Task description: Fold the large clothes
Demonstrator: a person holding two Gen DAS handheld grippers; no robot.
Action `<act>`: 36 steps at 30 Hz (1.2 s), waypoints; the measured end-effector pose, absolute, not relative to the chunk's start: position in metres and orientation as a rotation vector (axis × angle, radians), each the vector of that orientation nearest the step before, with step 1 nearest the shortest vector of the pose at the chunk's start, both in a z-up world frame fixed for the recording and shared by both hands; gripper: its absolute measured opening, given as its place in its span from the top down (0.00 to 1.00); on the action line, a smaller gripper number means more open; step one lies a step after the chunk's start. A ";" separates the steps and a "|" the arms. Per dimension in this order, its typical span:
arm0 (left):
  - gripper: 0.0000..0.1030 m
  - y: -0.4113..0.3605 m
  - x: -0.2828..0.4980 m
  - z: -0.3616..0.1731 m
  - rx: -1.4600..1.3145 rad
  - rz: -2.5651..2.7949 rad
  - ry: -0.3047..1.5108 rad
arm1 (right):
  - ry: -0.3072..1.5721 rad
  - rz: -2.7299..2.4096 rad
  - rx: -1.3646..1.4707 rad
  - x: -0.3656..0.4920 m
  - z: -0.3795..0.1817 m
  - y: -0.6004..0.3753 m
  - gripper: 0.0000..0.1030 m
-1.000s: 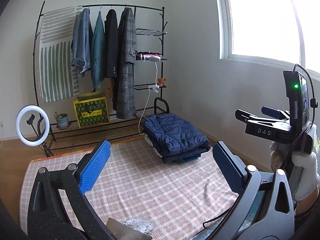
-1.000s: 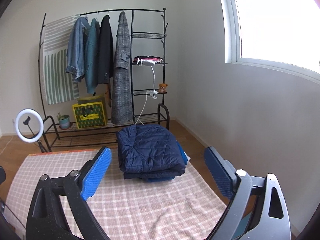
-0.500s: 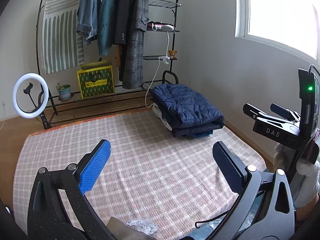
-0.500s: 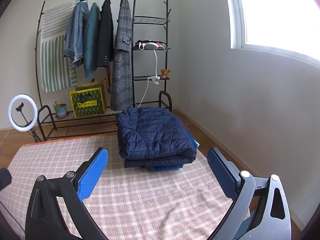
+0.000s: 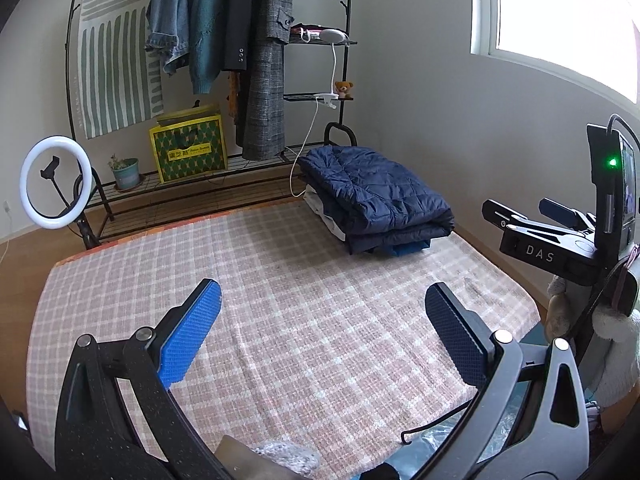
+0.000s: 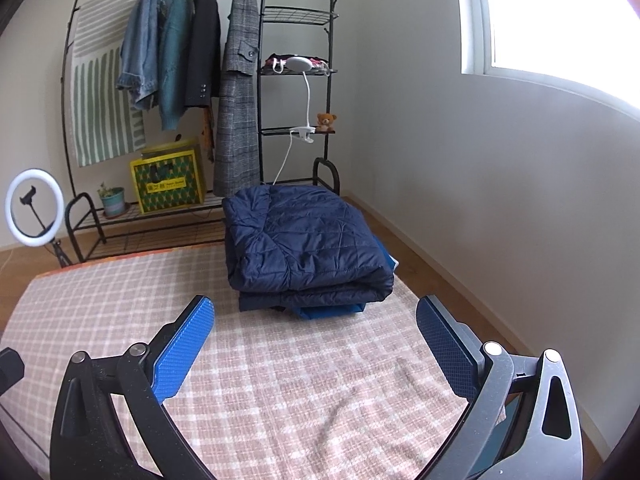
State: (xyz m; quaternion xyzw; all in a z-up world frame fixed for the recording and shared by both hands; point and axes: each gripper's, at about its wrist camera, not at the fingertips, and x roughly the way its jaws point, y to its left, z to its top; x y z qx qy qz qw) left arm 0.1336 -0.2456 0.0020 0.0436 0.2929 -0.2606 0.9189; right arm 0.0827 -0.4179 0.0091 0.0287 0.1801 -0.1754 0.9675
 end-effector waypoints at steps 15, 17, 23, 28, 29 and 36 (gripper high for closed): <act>0.00 -0.245 0.131 0.009 0.086 -0.541 0.593 | 0.377 -0.346 0.084 0.086 0.007 -0.423 0.02; 0.00 -0.245 0.131 0.009 0.086 -0.541 0.592 | 0.376 -0.347 0.086 0.085 0.007 -0.423 0.02; 0.00 -0.246 0.131 0.009 0.086 -0.540 0.592 | 0.384 -0.339 0.086 0.087 0.006 -0.423 0.02; 0.00 -0.246 0.131 0.009 0.085 -0.539 0.592 | 0.383 -0.341 0.090 0.086 0.007 -0.423 0.02; 0.00 -0.246 0.131 0.009 0.085 -0.538 0.591 | 0.382 -0.341 0.091 0.086 0.007 -0.423 0.02; 0.00 -0.247 0.131 0.010 0.085 -0.539 0.591 | 0.388 -0.334 0.102 0.086 0.005 -0.425 0.02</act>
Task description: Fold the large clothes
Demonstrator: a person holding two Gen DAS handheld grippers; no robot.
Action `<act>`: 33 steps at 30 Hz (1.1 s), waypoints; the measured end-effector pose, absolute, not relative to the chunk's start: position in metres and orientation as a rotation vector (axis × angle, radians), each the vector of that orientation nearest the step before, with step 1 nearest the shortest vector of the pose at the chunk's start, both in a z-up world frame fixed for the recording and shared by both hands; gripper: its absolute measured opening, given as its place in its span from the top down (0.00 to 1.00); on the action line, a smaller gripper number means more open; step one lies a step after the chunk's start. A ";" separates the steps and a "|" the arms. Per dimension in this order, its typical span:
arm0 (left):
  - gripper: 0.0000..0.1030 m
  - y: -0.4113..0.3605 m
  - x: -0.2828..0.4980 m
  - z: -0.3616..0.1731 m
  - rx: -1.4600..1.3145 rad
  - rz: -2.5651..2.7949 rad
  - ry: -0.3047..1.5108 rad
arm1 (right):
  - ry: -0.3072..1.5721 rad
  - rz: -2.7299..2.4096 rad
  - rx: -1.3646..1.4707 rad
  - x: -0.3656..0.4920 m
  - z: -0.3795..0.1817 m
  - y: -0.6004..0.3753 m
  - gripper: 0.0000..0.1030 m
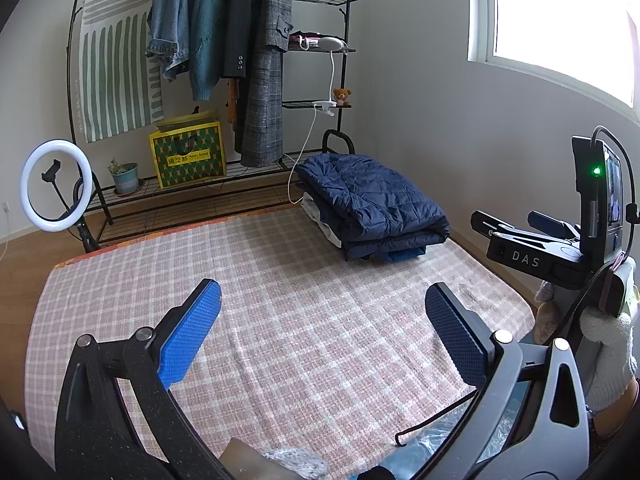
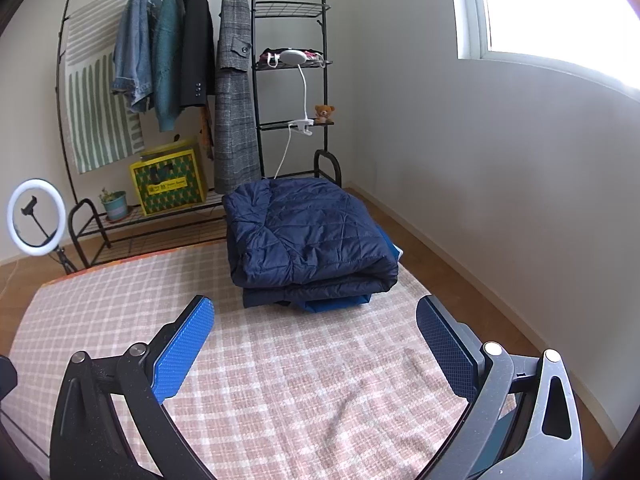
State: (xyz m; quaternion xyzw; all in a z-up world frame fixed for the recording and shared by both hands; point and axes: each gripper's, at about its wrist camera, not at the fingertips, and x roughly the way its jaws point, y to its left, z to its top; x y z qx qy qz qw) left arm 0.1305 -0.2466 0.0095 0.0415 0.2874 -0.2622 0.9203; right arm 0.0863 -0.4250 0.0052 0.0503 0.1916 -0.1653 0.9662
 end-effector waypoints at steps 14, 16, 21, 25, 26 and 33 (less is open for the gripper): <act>0.00 -0.248 0.131 0.011 0.085 -0.537 0.587 | 0.391 -0.331 0.106 0.088 0.004 -0.428 0.02; 0.00 -0.249 0.131 0.011 0.086 -0.539 0.589 | 0.393 -0.330 0.107 0.087 0.004 -0.428 0.02; 0.00 -0.249 0.132 0.012 0.088 -0.539 0.588 | 0.394 -0.329 0.107 0.088 0.004 -0.428 0.02; 0.00 -0.250 0.133 0.013 0.083 -0.540 0.593 | 0.397 -0.328 0.105 0.089 0.004 -0.429 0.02; 0.00 -0.251 0.133 0.015 0.083 -0.544 0.591 | 0.398 -0.329 0.104 0.088 0.004 -0.429 0.02; 0.00 -0.252 0.133 0.020 0.088 -0.536 0.549 | 0.406 -0.322 0.105 0.089 0.002 -0.429 0.02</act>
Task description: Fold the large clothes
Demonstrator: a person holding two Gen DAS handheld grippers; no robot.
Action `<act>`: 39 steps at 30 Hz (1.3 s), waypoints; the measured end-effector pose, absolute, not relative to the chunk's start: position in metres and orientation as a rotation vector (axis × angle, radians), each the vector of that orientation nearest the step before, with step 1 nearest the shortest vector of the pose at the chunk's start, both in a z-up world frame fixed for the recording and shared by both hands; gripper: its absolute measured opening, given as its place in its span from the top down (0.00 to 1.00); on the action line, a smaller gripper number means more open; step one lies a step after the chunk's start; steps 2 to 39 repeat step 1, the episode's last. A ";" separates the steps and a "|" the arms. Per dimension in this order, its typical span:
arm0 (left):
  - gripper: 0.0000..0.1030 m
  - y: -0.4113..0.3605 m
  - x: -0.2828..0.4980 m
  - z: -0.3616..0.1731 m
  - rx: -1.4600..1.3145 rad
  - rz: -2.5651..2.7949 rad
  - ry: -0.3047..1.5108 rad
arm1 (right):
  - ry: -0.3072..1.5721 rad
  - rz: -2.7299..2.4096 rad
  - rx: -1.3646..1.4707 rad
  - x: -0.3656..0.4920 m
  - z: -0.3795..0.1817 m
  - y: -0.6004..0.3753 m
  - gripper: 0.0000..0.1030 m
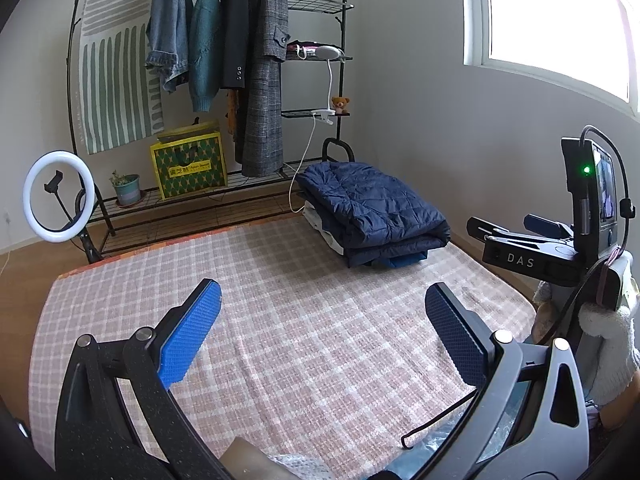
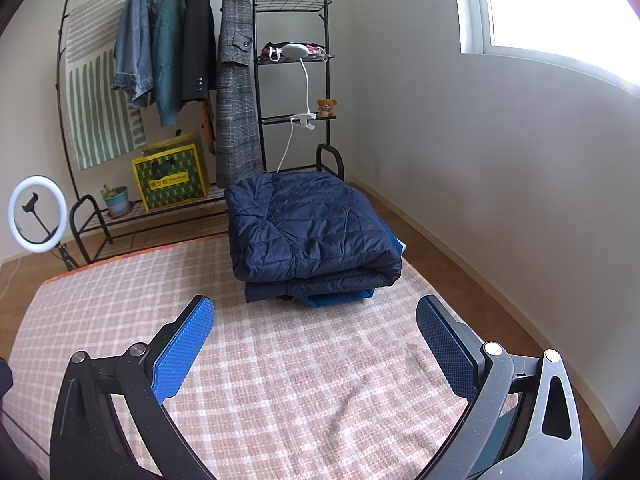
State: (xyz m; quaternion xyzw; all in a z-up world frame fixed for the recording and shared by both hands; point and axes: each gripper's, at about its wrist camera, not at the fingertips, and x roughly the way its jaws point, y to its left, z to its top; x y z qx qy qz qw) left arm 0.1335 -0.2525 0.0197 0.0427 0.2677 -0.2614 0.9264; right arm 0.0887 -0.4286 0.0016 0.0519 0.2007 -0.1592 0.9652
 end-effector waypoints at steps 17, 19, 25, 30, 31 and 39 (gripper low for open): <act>0.00 -0.252 0.136 0.020 0.081 -0.535 0.553 | 0.405 -0.322 0.106 0.089 0.002 -0.428 0.02; 0.00 -0.252 0.136 0.020 0.081 -0.535 0.553 | 0.405 -0.322 0.106 0.089 0.002 -0.428 0.02; 0.00 -0.252 0.136 0.020 0.081 -0.535 0.553 | 0.405 -0.322 0.106 0.089 0.002 -0.428 0.02; 0.00 -0.252 0.136 0.020 0.081 -0.535 0.553 | 0.405 -0.322 0.106 0.089 0.002 -0.428 0.02; 0.00 -0.252 0.136 0.020 0.081 -0.535 0.553 | 0.405 -0.322 0.106 0.089 0.002 -0.428 0.02; 0.00 -0.252 0.136 0.020 0.081 -0.535 0.553 | 0.405 -0.322 0.106 0.089 0.002 -0.428 0.02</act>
